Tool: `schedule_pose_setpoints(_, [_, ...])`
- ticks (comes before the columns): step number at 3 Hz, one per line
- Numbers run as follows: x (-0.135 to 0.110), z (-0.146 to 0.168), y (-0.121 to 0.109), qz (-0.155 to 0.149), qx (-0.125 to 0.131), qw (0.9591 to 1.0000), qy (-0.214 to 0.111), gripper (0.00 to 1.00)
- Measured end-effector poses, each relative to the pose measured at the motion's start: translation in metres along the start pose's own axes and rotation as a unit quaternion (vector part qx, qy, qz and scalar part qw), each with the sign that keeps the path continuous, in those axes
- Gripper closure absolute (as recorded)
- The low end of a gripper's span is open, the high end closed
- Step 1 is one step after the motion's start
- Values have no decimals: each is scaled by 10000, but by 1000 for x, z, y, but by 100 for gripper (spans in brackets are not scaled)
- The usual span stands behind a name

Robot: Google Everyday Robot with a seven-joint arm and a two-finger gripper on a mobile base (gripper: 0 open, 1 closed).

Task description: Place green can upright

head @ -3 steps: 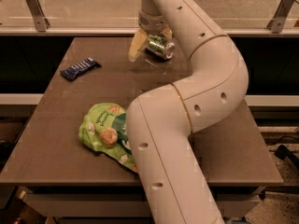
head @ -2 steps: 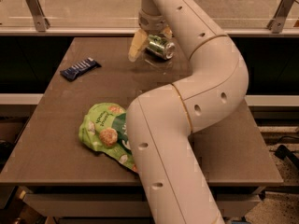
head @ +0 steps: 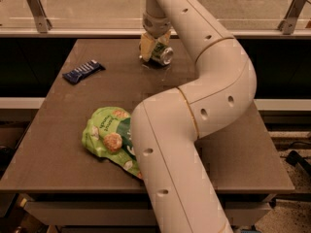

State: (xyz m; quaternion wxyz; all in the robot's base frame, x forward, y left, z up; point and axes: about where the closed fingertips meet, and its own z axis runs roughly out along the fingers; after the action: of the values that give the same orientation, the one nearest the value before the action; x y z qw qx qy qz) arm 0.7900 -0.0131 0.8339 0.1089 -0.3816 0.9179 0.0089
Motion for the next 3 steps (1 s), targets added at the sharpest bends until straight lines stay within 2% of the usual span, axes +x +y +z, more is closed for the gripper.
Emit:
schedule_pose_setpoints(2, [-9, 9, -3, -2, 46, 9999, -124, 87])
schedule_pose_setpoints(3, [-10, 8, -3, -2, 49, 9999, -133, 100])
